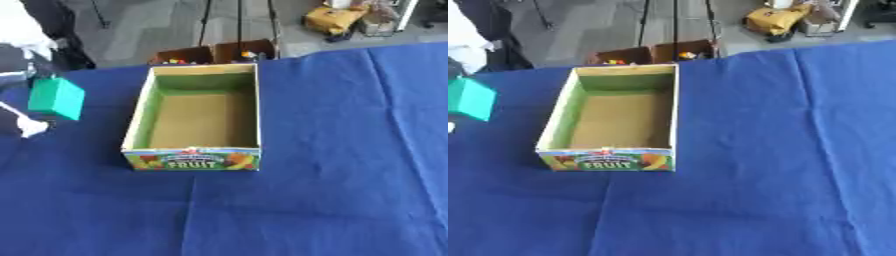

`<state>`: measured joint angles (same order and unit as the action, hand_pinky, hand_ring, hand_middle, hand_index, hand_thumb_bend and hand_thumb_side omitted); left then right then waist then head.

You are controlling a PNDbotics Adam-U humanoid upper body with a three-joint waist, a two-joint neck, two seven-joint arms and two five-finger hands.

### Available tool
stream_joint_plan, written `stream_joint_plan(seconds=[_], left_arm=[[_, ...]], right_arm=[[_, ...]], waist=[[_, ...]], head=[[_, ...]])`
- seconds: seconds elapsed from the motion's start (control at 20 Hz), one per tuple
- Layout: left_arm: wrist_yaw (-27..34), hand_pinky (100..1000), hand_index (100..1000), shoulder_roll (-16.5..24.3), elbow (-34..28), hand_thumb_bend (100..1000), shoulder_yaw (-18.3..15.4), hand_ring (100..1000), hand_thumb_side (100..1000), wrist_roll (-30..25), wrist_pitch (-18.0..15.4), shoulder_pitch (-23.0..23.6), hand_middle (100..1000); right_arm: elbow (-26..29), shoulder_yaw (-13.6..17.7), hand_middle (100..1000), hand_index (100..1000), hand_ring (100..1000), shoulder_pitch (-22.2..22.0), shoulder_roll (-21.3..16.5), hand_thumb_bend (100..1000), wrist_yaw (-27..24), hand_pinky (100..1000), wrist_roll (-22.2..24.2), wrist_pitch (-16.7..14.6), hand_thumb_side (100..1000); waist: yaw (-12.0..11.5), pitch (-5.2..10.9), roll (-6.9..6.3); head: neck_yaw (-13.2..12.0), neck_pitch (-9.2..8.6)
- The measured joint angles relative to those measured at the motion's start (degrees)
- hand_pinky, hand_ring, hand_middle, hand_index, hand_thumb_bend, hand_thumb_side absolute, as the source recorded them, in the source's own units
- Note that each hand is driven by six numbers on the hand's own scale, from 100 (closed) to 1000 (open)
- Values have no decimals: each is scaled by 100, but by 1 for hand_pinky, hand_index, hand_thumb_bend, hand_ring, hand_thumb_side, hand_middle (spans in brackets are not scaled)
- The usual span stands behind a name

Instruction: Pick up objects on the table and place them in the box.

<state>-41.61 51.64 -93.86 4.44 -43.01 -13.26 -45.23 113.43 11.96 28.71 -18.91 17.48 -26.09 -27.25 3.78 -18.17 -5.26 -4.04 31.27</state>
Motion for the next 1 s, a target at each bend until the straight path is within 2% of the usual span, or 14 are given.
stream_joint_plan(seconds=[0.55,1.0], left_arm=[[-16,417,716,-830,927,100,451,601,353,-218,-303,-1267,646],[-499,409,713,-1719,2334,100,595,594,364,-277,-429,-1981,638]], right_arm=[[0,-72,497,686,671,0,0,100,-115,664,106,-19,783],[0,-142,495,687,671,59,0,100,-207,666,190,-55,782]], waist=[[190,51,-93],[453,44,-162]], head=[[-40,6],[-270,-39]])
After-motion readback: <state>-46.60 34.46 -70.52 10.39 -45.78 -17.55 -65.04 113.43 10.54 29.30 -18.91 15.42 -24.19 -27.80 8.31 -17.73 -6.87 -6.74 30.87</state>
